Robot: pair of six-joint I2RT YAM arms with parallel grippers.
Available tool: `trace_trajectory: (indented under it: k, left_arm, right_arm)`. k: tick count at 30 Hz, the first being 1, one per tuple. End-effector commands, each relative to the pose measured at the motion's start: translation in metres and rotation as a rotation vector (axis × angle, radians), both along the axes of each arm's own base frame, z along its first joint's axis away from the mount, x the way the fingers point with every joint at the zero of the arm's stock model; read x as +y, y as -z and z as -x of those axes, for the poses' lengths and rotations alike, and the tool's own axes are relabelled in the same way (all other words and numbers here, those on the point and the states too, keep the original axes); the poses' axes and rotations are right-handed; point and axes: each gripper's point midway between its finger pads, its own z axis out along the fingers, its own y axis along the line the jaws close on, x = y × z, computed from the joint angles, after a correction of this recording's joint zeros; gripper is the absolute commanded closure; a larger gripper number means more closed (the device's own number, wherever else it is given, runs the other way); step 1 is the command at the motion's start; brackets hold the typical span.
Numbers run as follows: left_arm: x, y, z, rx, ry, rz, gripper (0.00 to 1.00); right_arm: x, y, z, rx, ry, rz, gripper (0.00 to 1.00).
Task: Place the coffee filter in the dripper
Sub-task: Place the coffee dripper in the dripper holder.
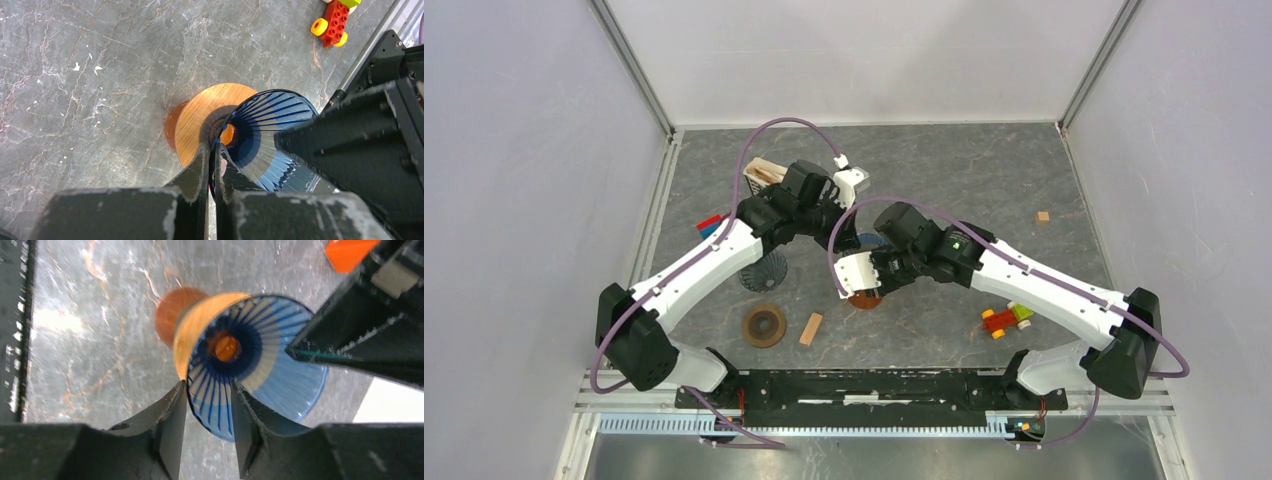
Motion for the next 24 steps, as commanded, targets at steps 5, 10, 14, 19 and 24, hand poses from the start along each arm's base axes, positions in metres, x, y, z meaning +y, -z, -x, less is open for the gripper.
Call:
trace_trajectory:
  k: [5, 10, 14, 19, 24]
  left_arm:
    - [0.004, 0.007, 0.007, 0.043, 0.039, -0.060, 0.98]
    - [0.003, 0.008, 0.007, 0.057, 0.042, -0.062, 0.98]
    - [0.002, 0.009, 0.007, 0.061, 0.042, -0.067, 0.98]
    - [0.004, 0.014, 0.005, 0.072, 0.033, -0.088, 0.98]
    - [0.004, 0.020, 0.005, 0.089, 0.032, -0.100, 0.98]
  right_arm:
    - [-0.024, -0.011, -0.019, -0.116, 0.030, 0.096, 0.51]
    - [-0.024, -0.010, -0.024, -0.137, 0.021, 0.120, 0.56]
    - [-0.023, -0.009, -0.029, -0.161, 0.012, 0.135, 0.69]
    - [-0.018, -0.009, -0.030, -0.157, -0.034, 0.148, 0.86]
    - [-0.018, 0.003, -0.027, -0.144, -0.067, 0.174, 1.00]
